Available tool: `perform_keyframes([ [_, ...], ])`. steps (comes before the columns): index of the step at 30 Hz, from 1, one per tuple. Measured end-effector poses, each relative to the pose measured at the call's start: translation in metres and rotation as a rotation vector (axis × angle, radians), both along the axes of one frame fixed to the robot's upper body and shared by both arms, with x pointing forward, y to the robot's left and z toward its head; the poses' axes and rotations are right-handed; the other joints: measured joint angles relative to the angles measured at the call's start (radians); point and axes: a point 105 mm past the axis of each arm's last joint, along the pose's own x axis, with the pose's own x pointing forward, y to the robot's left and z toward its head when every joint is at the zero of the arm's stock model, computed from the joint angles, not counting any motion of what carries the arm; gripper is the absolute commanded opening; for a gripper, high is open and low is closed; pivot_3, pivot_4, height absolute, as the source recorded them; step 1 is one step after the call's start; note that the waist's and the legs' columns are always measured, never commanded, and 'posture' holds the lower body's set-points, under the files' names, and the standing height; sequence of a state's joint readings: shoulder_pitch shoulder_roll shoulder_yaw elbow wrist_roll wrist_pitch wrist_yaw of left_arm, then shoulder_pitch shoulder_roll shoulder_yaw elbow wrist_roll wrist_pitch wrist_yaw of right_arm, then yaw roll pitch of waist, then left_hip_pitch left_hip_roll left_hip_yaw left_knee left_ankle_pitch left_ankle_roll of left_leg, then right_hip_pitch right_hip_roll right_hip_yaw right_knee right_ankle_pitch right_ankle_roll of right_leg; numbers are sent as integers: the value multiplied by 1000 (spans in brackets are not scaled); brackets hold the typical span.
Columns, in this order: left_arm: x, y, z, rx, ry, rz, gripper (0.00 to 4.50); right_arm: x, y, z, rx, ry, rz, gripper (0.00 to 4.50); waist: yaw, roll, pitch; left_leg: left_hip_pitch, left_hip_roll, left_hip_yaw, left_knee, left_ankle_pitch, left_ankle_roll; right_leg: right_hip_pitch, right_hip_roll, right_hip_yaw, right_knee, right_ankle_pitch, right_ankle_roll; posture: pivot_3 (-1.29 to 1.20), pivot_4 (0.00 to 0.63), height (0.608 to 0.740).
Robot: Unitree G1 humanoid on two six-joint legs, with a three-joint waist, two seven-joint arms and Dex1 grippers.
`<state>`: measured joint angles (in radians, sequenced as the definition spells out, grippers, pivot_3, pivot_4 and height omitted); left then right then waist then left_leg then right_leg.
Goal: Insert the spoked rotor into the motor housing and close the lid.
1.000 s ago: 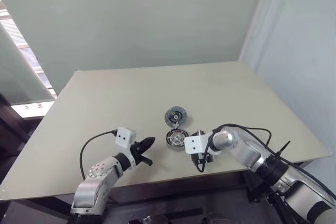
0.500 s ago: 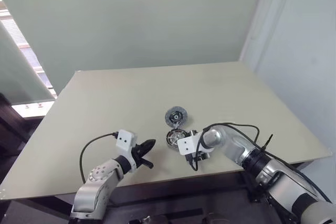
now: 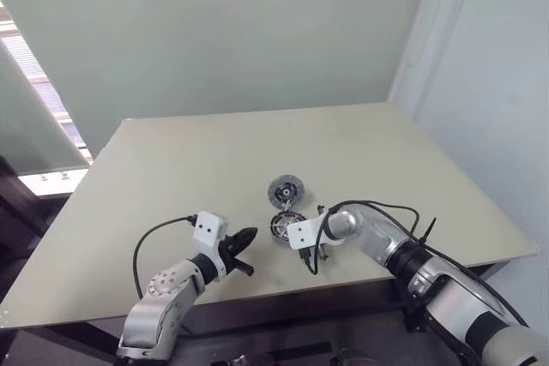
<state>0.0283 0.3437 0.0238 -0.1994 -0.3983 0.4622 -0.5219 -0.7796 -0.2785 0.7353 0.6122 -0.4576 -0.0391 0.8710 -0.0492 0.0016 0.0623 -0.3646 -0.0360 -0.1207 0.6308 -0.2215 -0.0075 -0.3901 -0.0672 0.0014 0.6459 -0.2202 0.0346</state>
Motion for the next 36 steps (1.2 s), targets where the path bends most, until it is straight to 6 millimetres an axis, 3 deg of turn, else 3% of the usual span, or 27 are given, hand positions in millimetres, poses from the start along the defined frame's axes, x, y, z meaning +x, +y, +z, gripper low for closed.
perform_keyframes([
  [15,0,-2,-1,4,2,2,0,-1,3,1,13,25,-6,67,0,0,0,0,0,1,-1,0,0,-1,0,2,0,0,0,0,0,740],
  [26,3,14,2,22,-9,44,0,-43,22,26,131,359,-116,66,0,1,1,-2,0,0,-3,0,0,-3,1,1,0,0,0,0,0,740],
  [29,3,15,-1,21,-1,43,0,-47,35,39,187,370,-142,12,0,1,0,-1,0,0,-2,0,-1,-3,1,1,0,0,0,0,0,740],
  [36,3,16,-2,20,1,46,0,-44,47,38,233,385,-268,12,1,0,0,-1,-1,0,-2,-2,-3,-3,0,1,0,0,0,0,0,740],
])
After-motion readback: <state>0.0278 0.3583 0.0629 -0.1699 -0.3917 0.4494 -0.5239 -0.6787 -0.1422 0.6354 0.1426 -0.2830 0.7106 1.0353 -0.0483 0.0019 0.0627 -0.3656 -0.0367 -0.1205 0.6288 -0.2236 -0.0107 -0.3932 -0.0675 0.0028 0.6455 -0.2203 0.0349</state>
